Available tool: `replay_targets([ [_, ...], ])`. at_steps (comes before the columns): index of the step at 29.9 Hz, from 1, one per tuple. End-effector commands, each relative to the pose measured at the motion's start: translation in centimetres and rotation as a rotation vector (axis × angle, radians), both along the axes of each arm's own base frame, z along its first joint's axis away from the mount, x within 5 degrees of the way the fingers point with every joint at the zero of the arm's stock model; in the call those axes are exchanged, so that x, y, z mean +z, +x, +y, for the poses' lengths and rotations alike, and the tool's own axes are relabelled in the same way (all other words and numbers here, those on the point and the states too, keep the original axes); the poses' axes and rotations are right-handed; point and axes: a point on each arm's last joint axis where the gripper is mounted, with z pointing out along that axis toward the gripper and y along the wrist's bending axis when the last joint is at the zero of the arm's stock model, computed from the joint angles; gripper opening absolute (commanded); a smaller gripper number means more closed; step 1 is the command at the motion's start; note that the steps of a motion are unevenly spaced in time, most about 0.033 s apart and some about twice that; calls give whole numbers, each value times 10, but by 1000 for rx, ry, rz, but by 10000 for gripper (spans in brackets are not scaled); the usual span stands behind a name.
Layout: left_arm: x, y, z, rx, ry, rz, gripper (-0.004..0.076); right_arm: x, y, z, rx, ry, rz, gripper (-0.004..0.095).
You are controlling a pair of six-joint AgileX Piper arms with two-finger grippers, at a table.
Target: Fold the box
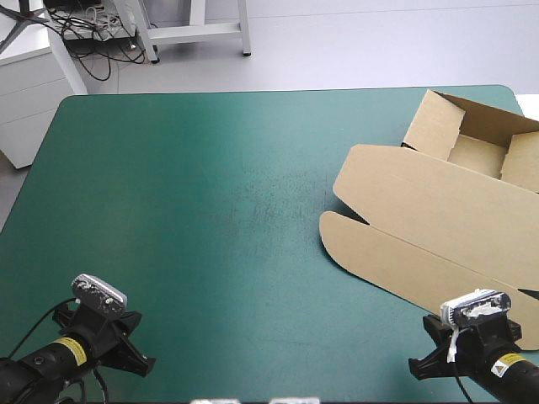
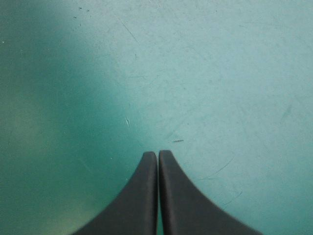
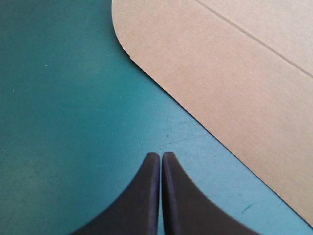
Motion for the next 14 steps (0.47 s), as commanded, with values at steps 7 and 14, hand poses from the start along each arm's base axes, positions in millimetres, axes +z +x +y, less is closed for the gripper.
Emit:
replay_targets([
  [7, 11, 4, -3, -2, -47, -75, -10, 10, 3, 1, -7, 26, -61, -5],
  [14, 11, 2, -5, 2, -91, -42, -10, 10, 3, 1, -7, 25, -59, -5],
])
